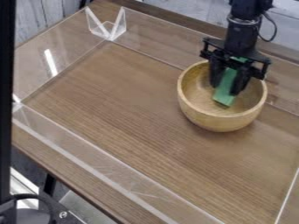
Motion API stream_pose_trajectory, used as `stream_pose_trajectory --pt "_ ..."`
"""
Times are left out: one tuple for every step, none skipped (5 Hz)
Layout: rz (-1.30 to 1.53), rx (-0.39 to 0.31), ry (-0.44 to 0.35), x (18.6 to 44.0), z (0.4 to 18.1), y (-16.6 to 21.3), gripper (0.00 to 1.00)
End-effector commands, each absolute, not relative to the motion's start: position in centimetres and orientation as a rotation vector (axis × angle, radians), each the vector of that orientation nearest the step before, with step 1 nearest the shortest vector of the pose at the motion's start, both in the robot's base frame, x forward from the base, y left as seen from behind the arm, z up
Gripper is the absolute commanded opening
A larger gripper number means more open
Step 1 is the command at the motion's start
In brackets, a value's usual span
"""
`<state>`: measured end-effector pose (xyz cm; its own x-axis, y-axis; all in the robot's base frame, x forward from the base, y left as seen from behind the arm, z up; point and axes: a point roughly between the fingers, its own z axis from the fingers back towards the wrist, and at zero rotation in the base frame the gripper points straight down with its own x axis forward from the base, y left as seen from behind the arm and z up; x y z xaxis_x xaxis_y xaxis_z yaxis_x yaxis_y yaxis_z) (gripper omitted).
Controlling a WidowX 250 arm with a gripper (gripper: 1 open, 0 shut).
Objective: Remove the green block from inside the brown bowl and put it on the table
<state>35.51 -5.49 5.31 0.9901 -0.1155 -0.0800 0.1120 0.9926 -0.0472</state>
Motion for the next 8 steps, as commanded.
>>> stream_pose_trajectory --pt "-0.151 -0.049 -0.026 36.3 8.5 -6.3 0.00" --pt "-0.156 -0.048 -0.052 36.1 9.9 -6.3 0.00" --pt "-0.161 -0.043 -0.114 35.5 12.8 -6.2 0.00" --pt "-0.163 -0.038 -0.165 34.3 15.6 -6.1 0.00" --pt "-0.170 -0.033 -0.137 32.3 14.6 -5.9 0.00" --pt "-0.174 -0.025 -0.102 30.4 13.2 -5.3 0.00" --pt "-0.173 -0.017 -0.074 28.7 11.8 -4.6 0.00" --pt "-0.158 -0.015 -0.058 27.4 11.1 -3.7 0.00"
